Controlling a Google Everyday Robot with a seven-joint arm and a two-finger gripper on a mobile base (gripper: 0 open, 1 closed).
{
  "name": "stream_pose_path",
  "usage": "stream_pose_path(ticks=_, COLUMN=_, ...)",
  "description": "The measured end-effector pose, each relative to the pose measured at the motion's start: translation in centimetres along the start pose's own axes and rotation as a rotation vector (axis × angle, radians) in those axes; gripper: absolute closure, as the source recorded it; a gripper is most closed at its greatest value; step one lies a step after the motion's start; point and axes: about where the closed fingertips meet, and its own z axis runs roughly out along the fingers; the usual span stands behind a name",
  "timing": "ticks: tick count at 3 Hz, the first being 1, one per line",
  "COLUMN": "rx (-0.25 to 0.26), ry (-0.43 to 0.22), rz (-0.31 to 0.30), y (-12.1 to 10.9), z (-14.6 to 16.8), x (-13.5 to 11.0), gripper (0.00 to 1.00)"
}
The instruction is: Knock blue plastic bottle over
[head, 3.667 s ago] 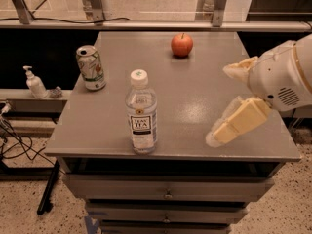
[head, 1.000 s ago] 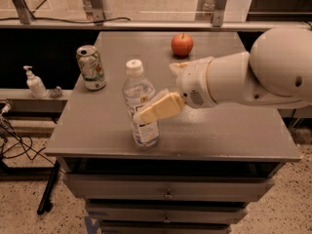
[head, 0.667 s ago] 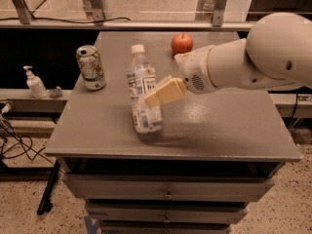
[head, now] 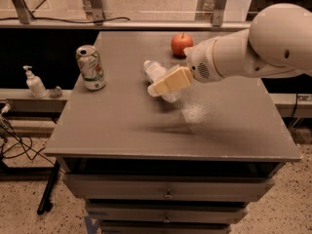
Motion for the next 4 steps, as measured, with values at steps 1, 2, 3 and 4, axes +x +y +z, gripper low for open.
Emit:
stream_pose_path(ticks=1, rx=0.0, ry=0.0, rz=0.0, y=0.0, z=0.0, x=0.0, gripper=0.0)
stream_pose_path(ticks=2, rx=-0.008, ry=-0.016, rz=-0.028, y=-0.5, z=-3.0, x=0.8, gripper=0.0)
stream_pose_path(ticks=3, rx=-0.025, ry=-0.039, rz=-0.096, y=-1.2, z=-8.4, x=1.3, gripper=0.0)
stream_pose_path(ticks=4, rx=-0.035, ry=-0.055, rz=-0.153, y=-1.9, z=-13.6, x=1.4, gripper=0.0)
